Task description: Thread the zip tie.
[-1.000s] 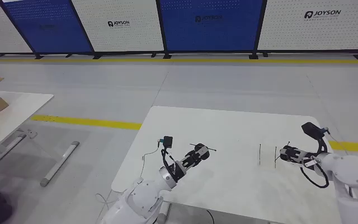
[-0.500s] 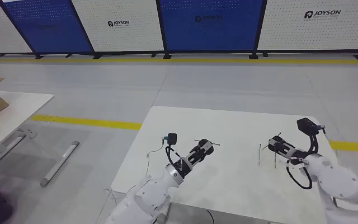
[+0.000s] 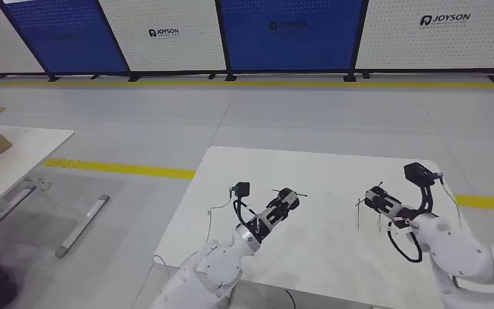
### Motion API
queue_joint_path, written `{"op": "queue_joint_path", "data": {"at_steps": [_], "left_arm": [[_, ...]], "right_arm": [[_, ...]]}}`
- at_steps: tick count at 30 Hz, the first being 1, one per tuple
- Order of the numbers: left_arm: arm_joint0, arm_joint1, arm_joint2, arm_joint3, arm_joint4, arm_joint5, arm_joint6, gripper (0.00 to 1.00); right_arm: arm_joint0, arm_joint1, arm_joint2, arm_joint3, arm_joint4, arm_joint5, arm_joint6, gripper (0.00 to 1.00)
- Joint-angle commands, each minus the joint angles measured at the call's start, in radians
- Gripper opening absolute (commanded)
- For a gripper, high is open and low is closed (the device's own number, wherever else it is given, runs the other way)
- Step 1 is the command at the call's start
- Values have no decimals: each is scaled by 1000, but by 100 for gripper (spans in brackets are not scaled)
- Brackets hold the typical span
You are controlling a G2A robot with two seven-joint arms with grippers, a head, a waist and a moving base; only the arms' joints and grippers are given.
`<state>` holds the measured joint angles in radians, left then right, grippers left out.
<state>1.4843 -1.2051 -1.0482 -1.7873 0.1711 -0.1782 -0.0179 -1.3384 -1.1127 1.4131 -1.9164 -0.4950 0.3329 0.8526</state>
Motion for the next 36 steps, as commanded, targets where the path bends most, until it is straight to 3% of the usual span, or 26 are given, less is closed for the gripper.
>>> {"op": "queue_joint_path", "data": {"at_steps": [1,6,10,15,36], "left_arm": [[0,0,0,0,0,0,0,0],[-10,-3,14,15,77,11,35,0],[-30,-11,43,34,130,30,76,0],[-62,-23,75,73,135,45,92,0],[-62,-24,76,75,129,45,92,0]], "right_arm": [[-9,-2,-10,-5,-19,-2,-52,0],[-21,-11,-40,-91,17,-9,-150,0],[-17,-13,-63,-131,10,-7,-140,0],[32,-5,-80,-112,21,-7,48,0],[39,-5,-74,-107,21,-1,48,0]]}}
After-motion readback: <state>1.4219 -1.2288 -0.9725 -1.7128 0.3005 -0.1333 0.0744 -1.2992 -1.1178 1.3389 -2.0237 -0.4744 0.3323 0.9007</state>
